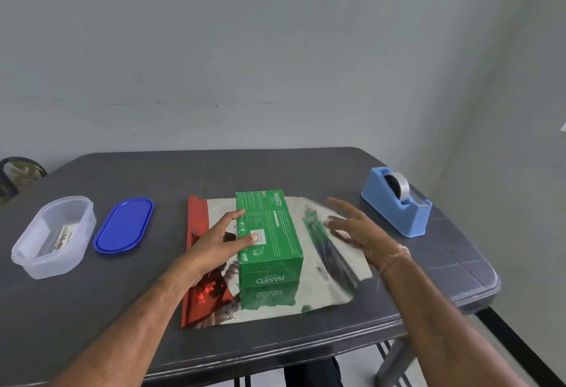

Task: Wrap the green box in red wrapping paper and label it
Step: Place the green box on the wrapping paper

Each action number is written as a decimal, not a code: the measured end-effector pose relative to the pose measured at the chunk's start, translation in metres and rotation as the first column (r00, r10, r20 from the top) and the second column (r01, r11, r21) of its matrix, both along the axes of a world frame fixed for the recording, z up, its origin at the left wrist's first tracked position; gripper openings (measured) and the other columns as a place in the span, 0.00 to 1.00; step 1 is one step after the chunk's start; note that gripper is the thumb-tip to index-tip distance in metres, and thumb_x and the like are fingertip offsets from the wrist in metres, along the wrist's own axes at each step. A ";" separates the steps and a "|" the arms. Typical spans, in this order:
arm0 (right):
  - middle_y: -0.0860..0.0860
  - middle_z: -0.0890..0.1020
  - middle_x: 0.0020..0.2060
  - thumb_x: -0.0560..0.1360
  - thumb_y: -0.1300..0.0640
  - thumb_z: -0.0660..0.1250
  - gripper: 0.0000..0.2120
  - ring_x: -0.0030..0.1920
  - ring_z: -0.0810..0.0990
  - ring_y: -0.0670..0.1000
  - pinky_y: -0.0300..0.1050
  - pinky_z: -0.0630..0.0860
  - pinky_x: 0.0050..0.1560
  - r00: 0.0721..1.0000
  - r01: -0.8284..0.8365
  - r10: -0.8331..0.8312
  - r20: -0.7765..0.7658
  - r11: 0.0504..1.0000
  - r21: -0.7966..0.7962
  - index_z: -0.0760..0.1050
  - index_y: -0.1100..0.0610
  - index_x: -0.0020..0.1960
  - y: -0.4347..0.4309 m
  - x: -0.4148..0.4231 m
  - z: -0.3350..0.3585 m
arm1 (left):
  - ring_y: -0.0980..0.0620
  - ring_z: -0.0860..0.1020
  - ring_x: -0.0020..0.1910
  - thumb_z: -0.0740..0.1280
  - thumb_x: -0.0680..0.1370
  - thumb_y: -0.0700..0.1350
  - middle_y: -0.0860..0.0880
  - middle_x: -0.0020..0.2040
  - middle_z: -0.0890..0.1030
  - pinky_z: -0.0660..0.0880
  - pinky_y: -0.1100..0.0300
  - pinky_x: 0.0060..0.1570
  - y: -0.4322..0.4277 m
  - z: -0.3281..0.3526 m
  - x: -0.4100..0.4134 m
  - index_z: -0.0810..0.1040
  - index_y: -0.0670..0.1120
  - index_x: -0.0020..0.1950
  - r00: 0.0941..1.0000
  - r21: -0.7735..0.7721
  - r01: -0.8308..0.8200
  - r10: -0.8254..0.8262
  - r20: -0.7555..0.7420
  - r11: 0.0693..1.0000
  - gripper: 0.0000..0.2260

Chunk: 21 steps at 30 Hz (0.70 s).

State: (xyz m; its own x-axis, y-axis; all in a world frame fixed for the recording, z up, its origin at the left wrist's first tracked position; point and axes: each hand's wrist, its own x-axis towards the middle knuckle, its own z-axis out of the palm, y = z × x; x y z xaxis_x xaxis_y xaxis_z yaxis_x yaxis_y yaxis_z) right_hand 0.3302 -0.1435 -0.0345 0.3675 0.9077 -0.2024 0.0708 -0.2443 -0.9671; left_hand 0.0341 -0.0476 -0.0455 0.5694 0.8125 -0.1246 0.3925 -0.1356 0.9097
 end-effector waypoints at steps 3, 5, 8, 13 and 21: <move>0.48 0.79 0.63 0.77 0.62 0.72 0.23 0.61 0.77 0.48 0.42 0.76 0.53 0.995 -0.021 0.024 -0.097 0.999 0.028 0.77 0.49 0.70 0.021 0.014 0.007 | 0.47 0.56 0.82 0.71 0.78 0.57 0.52 0.84 0.56 0.55 0.46 0.77 0.000 0.000 0.000 0.61 0.66 0.78 1.000 0.000 0.002 -0.002 0.007 1.000 0.31; 0.52 0.83 0.56 0.78 0.64 0.70 0.20 0.54 0.83 0.50 0.40 0.81 0.45 0.990 -0.021 0.024 -0.140 1.000 0.020 0.77 0.54 0.69 0.035 0.021 0.011 | 0.47 0.56 0.81 0.72 0.78 0.57 0.51 0.83 0.56 0.56 0.46 0.77 0.000 0.001 -0.001 0.61 0.66 0.78 1.000 -0.002 0.002 -0.002 0.006 1.000 0.31; 0.56 0.82 0.60 0.78 0.66 0.69 0.22 0.54 0.83 0.51 0.35 0.80 0.47 0.995 -0.077 0.077 -0.057 0.997 -0.008 0.75 0.54 0.70 0.057 0.031 0.013 | 0.47 0.57 0.81 0.71 0.78 0.57 0.52 0.83 0.56 0.57 0.47 0.77 -0.001 0.002 0.000 0.61 0.65 0.78 1.000 0.005 0.004 -0.004 -0.001 1.000 0.31; 0.53 0.71 0.74 0.77 0.70 0.68 0.31 0.68 0.72 0.46 0.29 0.78 0.49 0.981 -0.159 0.158 0.113 0.987 -0.004 0.67 0.56 0.78 0.078 0.044 0.015 | 0.48 0.56 0.81 0.71 0.78 0.57 0.52 0.83 0.56 0.56 0.48 0.77 -0.001 0.002 0.000 0.61 0.66 0.78 1.000 0.001 -0.005 0.005 -0.002 1.000 0.31; 0.57 0.66 0.76 0.77 0.74 0.67 0.37 0.55 0.82 0.49 0.38 0.82 0.47 0.951 -0.307 0.303 0.065 0.950 0.065 0.63 0.54 0.81 0.086 0.041 0.028 | 0.49 0.56 0.81 0.71 0.79 0.57 0.53 0.83 0.57 0.56 0.49 0.77 -0.003 0.003 0.000 0.61 0.66 0.78 0.999 0.006 -0.022 0.023 -0.026 1.000 0.31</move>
